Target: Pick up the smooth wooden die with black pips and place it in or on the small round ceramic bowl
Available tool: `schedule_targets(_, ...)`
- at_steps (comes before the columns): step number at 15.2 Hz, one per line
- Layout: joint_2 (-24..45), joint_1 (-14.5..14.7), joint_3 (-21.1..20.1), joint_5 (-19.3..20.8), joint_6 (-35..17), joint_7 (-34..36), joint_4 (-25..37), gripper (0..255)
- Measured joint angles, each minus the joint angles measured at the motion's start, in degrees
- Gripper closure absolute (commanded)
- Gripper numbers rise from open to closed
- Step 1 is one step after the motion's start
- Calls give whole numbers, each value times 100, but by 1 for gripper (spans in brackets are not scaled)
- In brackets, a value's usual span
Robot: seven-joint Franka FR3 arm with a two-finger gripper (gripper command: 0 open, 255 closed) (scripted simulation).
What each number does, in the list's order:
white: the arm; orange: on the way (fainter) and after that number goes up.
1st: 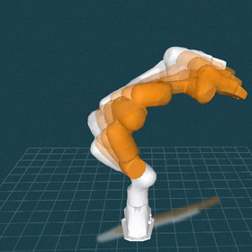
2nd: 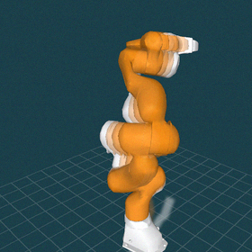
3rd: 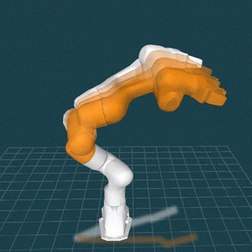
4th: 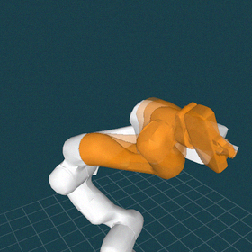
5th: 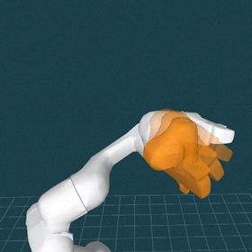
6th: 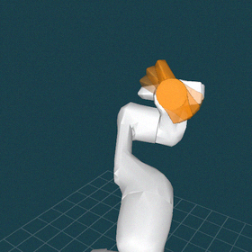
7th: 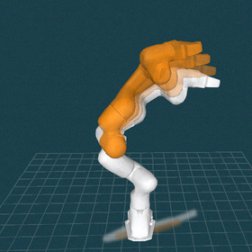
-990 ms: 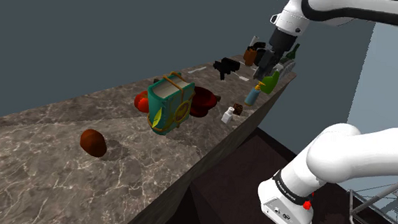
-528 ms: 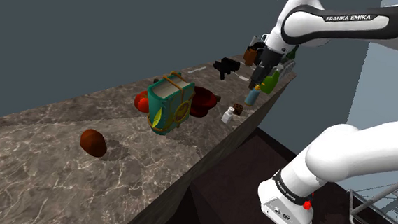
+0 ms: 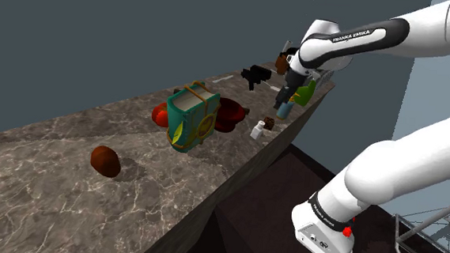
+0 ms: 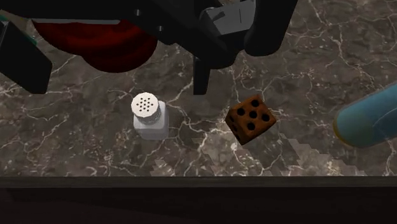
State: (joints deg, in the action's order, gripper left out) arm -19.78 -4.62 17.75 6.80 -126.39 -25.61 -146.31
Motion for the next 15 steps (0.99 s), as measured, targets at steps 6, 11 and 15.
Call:
schedule_targets(6, 1267, -35, 467, -316, -993, -759, 277, 0)
schedule_targets(11, 2523, -129, 625, -1040, -1709, -1594, 740, 0)
schedule_targets(15, 3415, -382, 505, -1653, -2057, -2217, 1206, 0)
